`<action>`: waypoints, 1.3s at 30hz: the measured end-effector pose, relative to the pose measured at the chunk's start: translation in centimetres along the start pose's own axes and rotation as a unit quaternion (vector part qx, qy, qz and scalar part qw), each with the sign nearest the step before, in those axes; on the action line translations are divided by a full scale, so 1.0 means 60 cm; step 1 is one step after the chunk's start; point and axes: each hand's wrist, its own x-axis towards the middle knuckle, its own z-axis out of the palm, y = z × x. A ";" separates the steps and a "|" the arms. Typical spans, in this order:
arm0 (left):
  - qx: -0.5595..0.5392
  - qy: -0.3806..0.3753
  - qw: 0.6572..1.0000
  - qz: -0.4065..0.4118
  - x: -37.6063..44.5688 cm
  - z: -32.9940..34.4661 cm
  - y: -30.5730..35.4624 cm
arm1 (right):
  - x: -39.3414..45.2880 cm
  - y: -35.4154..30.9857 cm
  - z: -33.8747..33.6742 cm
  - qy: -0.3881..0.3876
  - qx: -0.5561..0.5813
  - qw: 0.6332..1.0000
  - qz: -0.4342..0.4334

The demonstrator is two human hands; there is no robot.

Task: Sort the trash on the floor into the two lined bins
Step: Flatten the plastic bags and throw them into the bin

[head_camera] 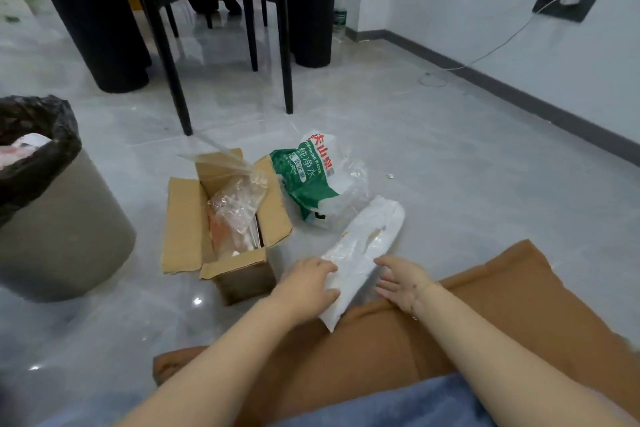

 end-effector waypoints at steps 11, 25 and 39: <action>-0.189 0.000 0.982 -0.014 0.013 0.006 -0.007 | 0.039 0.003 0.016 0.046 -0.002 0.992 -0.118; -0.577 0.089 0.811 -0.034 -0.046 -0.095 0.038 | -0.152 -0.042 -0.017 -0.175 -0.116 0.947 -0.243; -0.634 0.011 0.768 -0.089 -0.079 -0.132 0.019 | -0.169 -0.043 0.009 -0.284 -0.009 0.910 -0.302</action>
